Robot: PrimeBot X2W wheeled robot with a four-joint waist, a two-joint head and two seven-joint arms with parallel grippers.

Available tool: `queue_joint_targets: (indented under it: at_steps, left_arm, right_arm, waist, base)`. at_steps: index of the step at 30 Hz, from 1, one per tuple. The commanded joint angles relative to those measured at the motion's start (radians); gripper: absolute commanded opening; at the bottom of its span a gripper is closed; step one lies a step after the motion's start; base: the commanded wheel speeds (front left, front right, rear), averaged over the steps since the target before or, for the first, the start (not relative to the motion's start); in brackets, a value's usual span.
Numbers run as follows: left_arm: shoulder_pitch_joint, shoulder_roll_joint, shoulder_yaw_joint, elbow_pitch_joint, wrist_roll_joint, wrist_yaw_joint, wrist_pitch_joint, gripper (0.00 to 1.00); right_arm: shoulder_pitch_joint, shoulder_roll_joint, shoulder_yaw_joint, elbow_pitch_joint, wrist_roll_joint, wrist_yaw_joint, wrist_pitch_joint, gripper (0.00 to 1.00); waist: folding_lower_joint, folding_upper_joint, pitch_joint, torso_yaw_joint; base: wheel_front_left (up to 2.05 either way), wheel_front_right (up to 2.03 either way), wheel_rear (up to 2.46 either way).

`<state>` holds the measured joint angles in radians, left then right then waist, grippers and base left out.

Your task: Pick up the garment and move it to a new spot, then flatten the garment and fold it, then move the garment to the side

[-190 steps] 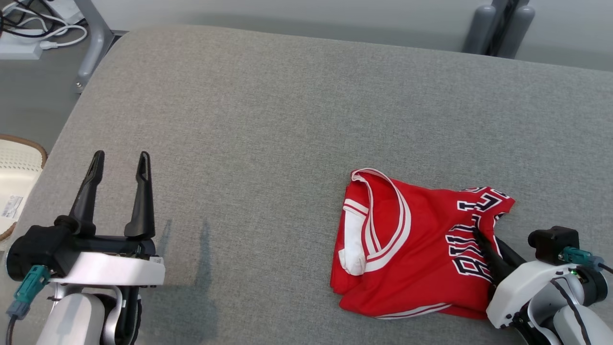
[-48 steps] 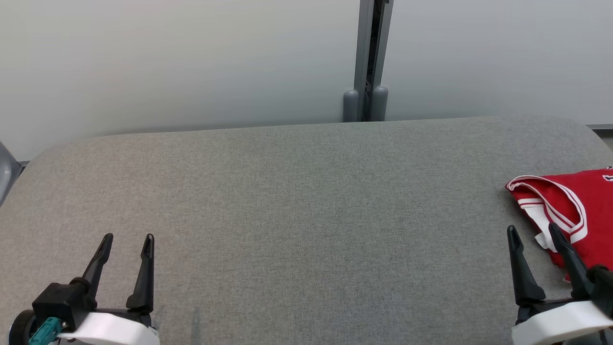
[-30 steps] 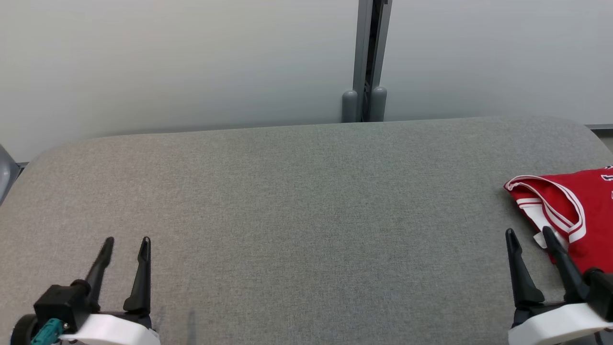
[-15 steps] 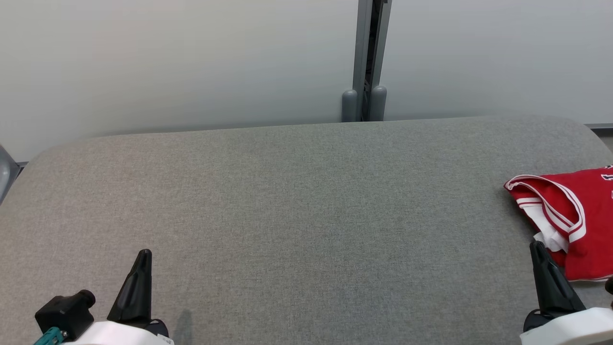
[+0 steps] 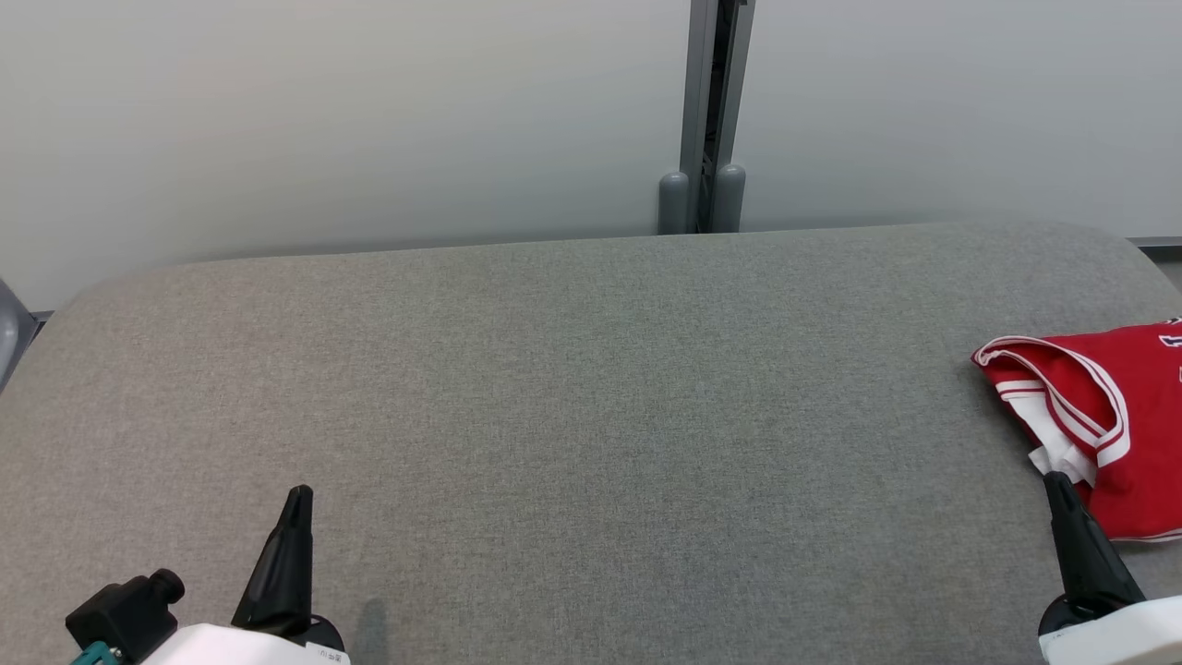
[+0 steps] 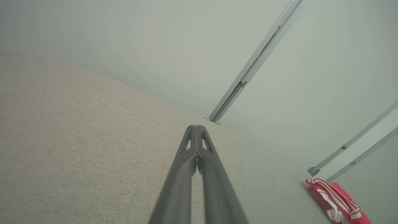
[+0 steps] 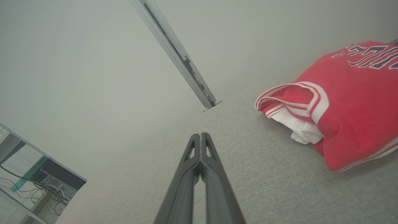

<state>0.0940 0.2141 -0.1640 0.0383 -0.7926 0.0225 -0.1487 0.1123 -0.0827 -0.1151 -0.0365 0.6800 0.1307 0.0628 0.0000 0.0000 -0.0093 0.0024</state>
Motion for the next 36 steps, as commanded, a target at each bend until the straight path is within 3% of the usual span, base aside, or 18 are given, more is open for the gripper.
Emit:
queue_joint_targets:
  at_steps: [1, 36]
  left_arm:
    - [-0.011, 0.004, 0.004, -0.019, -0.037, -0.011, -0.003, 0.00]
    - [0.006, -0.075, -0.009, -0.025, -0.399, -0.079, -0.007, 0.00]
  right_arm:
    - [-0.004, -0.015, -0.010, -0.006, 0.051, 0.000, 0.012, 0.00]
    - [0.001, -0.031, -0.095, 0.040, 0.519, 0.000, 0.118, 0.00]
  waist:
    - [0.0000, 0.0000, 0.000, 0.000]
    - [0.0000, 0.0000, 0.004, -0.001]
  base:
    - [0.00, 0.00, 0.00]
    - [0.00, 0.00, 0.00]
